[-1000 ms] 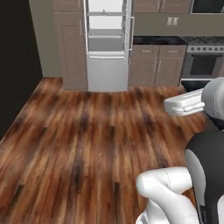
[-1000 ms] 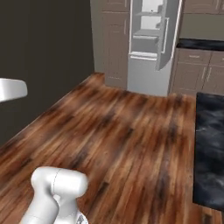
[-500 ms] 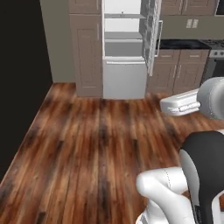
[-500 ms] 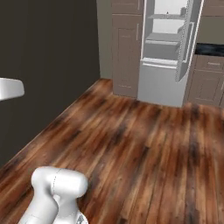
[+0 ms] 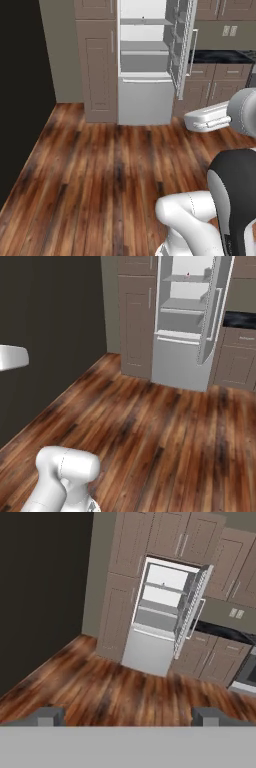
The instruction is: Take the cake and cupcake from the fridge and place them on the empty tray on the dining counter.
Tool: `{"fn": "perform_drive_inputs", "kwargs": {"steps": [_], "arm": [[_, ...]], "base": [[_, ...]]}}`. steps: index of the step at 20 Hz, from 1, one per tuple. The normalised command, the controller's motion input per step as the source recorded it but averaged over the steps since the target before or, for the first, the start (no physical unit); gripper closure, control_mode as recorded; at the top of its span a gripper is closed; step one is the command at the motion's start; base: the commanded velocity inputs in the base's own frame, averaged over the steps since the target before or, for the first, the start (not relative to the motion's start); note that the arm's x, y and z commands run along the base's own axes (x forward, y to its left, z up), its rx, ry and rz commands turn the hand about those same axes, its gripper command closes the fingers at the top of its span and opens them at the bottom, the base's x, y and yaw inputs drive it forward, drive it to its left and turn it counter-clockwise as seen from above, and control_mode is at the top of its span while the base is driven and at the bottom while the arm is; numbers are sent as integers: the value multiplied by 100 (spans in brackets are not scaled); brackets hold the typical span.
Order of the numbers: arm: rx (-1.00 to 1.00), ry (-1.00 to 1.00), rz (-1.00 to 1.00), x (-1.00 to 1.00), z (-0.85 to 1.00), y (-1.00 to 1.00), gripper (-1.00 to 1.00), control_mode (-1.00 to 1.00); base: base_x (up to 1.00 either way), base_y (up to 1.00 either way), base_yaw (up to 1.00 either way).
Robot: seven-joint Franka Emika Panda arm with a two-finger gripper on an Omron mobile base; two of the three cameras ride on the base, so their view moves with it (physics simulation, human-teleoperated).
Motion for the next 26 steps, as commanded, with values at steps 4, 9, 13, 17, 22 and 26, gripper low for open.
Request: {"fn": "perform_drive_inputs", "kwargs": {"steps": [4,9,13,17,22,26], "arm": [[0,0,0,0,0,0,-100,100],[0,0,0,0,0,0,-100,100],[0,0,0,0,0,0,-100,100],[0,0,0,0,0,0,-100,100],[0,0,0,0,0,0,-100,100],[0,0,0,0,0,0,-100,100]], "base": [[100,0,0],[100,0,-4],[100,12,-34],[100,27,-47],[100,60,-32],[100,59,-25]]}}
